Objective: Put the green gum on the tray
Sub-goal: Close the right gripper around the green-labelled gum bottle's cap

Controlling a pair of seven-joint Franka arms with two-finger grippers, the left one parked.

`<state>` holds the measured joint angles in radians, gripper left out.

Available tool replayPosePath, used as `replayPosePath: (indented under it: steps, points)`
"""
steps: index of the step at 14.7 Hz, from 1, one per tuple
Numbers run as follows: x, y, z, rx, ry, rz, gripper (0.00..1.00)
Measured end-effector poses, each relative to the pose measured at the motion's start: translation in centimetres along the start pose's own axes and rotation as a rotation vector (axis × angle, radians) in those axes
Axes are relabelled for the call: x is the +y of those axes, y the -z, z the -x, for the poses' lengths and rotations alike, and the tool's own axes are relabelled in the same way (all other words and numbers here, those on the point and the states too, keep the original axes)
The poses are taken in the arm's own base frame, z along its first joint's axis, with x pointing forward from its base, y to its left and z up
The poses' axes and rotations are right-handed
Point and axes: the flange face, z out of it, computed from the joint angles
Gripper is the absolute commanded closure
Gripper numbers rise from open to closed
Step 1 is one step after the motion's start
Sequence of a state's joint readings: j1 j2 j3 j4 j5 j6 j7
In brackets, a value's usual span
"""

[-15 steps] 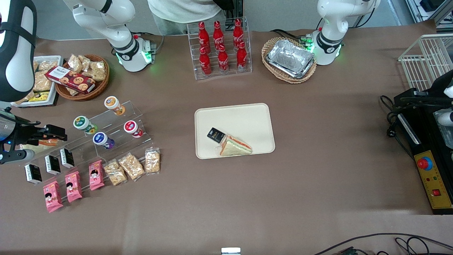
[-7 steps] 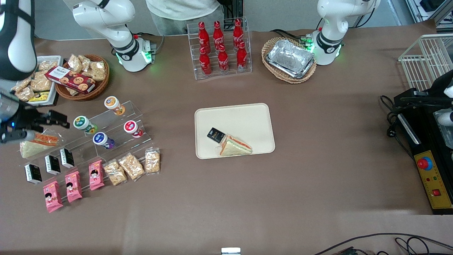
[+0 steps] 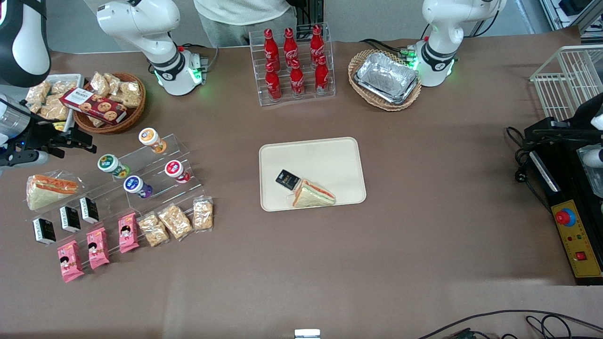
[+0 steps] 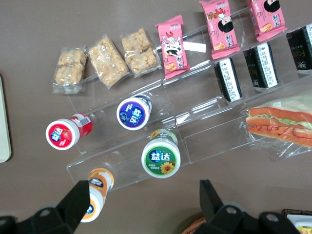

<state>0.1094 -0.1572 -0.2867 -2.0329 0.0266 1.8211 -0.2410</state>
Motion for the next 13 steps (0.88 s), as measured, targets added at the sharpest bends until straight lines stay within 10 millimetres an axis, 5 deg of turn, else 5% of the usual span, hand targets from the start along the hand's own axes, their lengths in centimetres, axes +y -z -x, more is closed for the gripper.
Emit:
replayPosePath:
  steps: [13]
  points:
    - [0.4,-9.4,0.9,-0.007,-0.013,0.008,0.01]
